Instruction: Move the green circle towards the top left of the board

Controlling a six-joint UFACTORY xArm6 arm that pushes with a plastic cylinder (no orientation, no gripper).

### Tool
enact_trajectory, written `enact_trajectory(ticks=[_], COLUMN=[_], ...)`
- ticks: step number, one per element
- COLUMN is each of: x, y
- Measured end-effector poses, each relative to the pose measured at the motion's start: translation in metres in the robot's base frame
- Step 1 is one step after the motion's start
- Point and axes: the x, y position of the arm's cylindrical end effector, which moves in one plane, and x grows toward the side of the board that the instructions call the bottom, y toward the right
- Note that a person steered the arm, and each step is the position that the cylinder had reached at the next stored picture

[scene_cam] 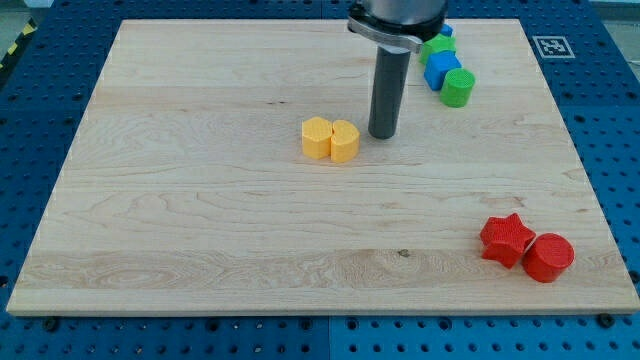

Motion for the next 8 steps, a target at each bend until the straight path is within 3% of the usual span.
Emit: enact_trajectory(ticks=[2, 3, 5, 7, 8], x=[0.000, 0.001, 0.003, 0.003, -0.022], y=[0.012, 0.066, 0.078, 0.168, 0.170])
